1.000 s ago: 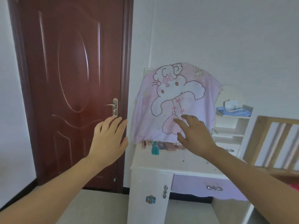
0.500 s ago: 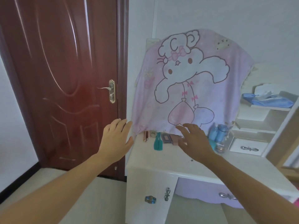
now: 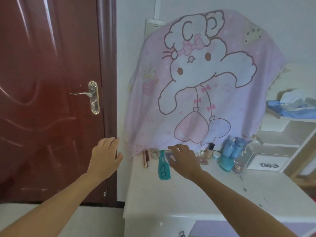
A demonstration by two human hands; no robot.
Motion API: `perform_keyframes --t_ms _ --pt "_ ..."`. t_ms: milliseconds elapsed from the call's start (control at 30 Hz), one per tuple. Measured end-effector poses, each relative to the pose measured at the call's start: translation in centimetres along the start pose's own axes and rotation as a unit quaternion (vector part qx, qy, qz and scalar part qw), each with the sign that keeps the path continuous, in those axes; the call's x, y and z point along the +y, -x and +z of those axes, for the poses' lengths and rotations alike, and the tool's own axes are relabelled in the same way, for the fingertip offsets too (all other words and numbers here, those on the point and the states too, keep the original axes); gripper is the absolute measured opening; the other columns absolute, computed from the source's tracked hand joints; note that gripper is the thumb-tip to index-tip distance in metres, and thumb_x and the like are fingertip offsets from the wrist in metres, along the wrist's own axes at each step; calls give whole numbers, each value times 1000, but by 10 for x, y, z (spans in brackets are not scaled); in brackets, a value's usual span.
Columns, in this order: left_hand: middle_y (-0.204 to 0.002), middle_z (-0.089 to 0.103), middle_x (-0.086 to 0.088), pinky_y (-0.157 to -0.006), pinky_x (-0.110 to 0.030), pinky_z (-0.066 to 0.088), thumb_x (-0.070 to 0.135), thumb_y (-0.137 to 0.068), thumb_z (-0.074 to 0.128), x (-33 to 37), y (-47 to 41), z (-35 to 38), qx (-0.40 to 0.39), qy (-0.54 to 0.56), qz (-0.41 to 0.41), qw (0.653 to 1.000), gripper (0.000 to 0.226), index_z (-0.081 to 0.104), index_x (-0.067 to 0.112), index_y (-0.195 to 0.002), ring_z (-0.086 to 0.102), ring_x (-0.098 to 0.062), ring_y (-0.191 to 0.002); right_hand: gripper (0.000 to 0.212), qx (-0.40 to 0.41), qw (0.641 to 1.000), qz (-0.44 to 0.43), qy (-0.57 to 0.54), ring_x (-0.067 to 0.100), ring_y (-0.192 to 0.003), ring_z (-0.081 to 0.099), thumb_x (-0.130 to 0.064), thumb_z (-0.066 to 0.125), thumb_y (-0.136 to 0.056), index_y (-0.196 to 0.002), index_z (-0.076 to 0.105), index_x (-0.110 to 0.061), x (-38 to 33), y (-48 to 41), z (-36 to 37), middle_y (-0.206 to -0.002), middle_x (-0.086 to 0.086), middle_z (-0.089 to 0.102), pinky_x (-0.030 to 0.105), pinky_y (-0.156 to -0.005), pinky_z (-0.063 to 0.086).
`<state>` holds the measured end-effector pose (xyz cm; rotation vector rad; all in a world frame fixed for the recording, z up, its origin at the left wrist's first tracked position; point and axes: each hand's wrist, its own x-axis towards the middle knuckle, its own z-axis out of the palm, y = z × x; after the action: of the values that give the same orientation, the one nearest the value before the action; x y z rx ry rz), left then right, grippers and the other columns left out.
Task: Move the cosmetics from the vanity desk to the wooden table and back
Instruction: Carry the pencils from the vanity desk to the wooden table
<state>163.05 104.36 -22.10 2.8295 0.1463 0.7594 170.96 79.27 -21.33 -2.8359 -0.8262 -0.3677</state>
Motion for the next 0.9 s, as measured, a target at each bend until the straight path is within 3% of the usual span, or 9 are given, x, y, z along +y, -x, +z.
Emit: perform_keyframes --t_ms 167,433,567,733,900 --pt "-121 55 -8 -86 -40 41 26 -82 40 -7 -27 66 -55 91 -32 994 46 50 8 -123 46 -31 -113 41 -41 997 55 -44 23 -119 40 -26 45 -91 -132 41 -21 7 -32 39 -130 1 48 30 -96 36" --pt "-142 37 -5 -102 -36 29 24 -93 42 20 -36 166 -177 119 -100 972 48 32 11 -138 29 -25 -130 42 -151 973 130 -117 25 -119 40 -22 48 -90 -131 42 -20 42 -48 112 -132 4 47 34 -98 42" --pt "-138 42 -6 -101 -31 31 22 -93 44 46 -37 214 -217 160 -198 943 46 35 11 -136 32 -23 -128 39 -181 963 136 -145 22 -118 42 -21 48 -92 -131 41 -19 70 -75 146 -130 2 47 28 -95 41" --pt "-132 48 -10 -100 -32 33 20 -91 48 48 -49 248 -219 140 -258 931 43 41 8 -132 39 -25 -123 35 -239 945 118 -191 22 -116 45 -19 44 -94 -128 43 -15 93 -102 179 -127 5 46 35 -93 47" --pt "-129 50 -13 -97 -36 35 19 -89 52 50 -58 265 -229 106 -294 922 44 43 7 -131 40 -30 -122 36 -262 945 61 -184 22 -122 38 -19 42 -94 -129 44 -14 100 -111 209 -131 6 46 30 -97 37"
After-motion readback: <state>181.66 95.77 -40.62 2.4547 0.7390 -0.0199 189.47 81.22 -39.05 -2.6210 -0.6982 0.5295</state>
